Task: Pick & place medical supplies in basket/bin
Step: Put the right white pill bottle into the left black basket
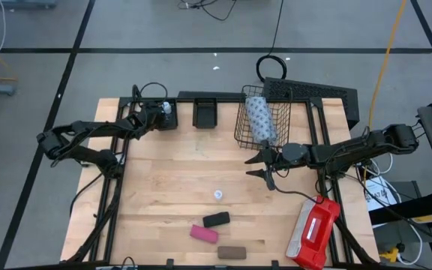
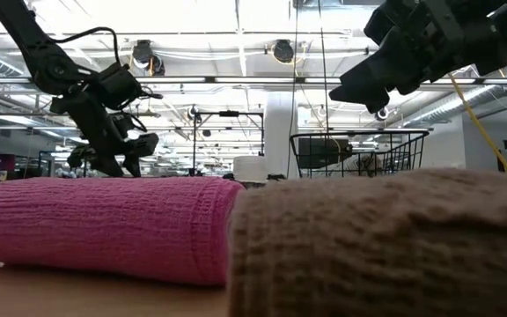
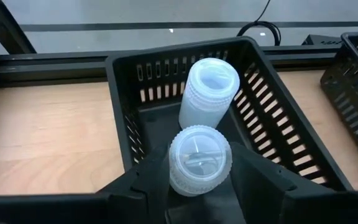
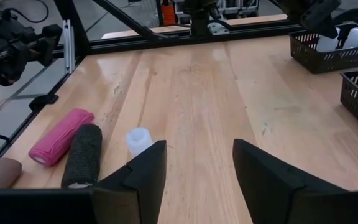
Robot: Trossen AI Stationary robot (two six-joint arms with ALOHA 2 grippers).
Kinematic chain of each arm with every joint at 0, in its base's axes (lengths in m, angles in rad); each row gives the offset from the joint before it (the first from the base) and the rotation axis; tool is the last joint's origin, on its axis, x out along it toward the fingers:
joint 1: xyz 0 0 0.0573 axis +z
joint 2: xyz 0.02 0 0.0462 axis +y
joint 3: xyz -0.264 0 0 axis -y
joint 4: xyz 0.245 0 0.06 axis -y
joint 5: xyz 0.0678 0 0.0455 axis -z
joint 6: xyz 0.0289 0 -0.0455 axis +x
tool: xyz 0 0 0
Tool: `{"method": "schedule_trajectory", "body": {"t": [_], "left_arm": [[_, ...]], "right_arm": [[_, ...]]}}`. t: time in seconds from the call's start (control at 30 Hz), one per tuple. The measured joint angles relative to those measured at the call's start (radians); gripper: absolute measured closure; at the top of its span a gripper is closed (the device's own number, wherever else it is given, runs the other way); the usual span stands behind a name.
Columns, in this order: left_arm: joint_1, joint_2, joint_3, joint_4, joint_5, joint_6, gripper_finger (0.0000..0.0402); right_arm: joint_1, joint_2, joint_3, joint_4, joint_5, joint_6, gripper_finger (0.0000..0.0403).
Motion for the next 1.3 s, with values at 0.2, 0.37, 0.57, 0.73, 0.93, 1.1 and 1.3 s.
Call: {"method": "schedule_trajectory", "body": {"t": [0.2, 0.37, 0.57, 0.73, 0.93, 1.1, 1.3], "left_arm": [[0.000, 0.001, -0.001, 0.010, -0.009, 0.018, 0.0234], [0.000, 0.001, -0.001, 0.012, -0.009, 0.011, 0.0229], [0.000, 0.001, -0.002, 0.010, -0.009, -0.005, 0.0206], [0.000, 0.001, -0.002, 0.011, 0.012, -0.014, 0.0177], [0.000, 0.001, 0.016, 0.009, 0.073, 0.017, 0.0143], [0.000, 0.001, 0.046, -0.001, 0.091, 0.054, 0.0134], [0.000, -0.058, 0.080, -0.054, 0.057, 0.127, 0.0133]], "right_arm": [[0.000, 0.000, 0.000, -0.007, 0.000, 0.000, 0.0231], [0.000, 0.000, 0.000, -0.008, 0.000, 0.000, 0.0230], [0.000, 0.000, 0.001, -0.009, 0.000, 0.000, 0.0230], [0.000, 0.000, 0.001, -0.009, 0.000, 0.000, 0.0230], [0.000, 0.000, 0.001, -0.010, 0.000, 0.000, 0.0231], [0.000, 0.000, 0.001, -0.016, 0.000, 0.000, 0.0232], [0.000, 0.000, 0.001, -0.016, -0.003, 0.007, 0.0232]]}}
